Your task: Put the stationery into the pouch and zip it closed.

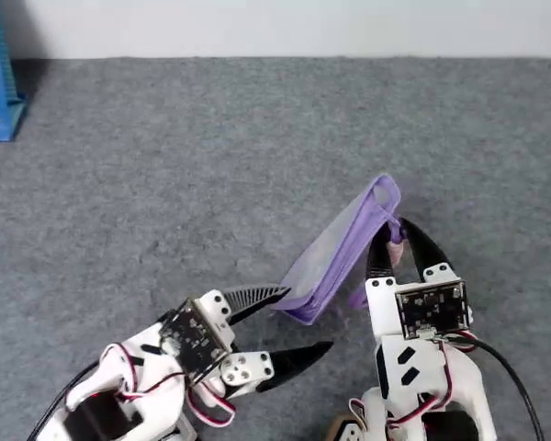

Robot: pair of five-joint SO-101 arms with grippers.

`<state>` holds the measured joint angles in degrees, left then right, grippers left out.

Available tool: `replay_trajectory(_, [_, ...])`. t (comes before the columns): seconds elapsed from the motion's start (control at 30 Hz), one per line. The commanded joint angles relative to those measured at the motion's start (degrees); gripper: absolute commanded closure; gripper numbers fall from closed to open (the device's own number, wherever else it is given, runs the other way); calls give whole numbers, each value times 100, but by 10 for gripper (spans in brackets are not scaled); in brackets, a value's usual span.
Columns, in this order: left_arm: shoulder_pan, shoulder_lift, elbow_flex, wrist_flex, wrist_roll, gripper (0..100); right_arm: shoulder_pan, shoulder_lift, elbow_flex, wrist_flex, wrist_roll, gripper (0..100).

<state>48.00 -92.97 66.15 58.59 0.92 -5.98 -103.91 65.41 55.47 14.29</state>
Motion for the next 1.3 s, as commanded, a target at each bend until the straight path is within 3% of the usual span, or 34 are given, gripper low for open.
replay_trajectory(0.0, [0, -35, 119, -598, 62, 737, -101, 22, -273, 198, -132, 991])
replay_trajectory(0.33, [0, -35, 505, -1266, 18, 844, -154, 13, -273, 365, -132, 991])
replay_trajectory(0.73, [0, -35, 620, -1301, 18, 852, -549, 13, -281, 567, -334, 991])
replay_trajectory(0.9, [9, -35, 620, -1301, -246, 971, -532, 13, -369, 567, -299, 991])
replay_trajectory(1.07, [9, -79, 585, -1143, -589, 988, 207, 66, -519, 189, -35, 991])
replay_trajectory(1.27, [0, -79, 391, -738, -633, 990, 1736, 75, -246, -725, 536, 991])
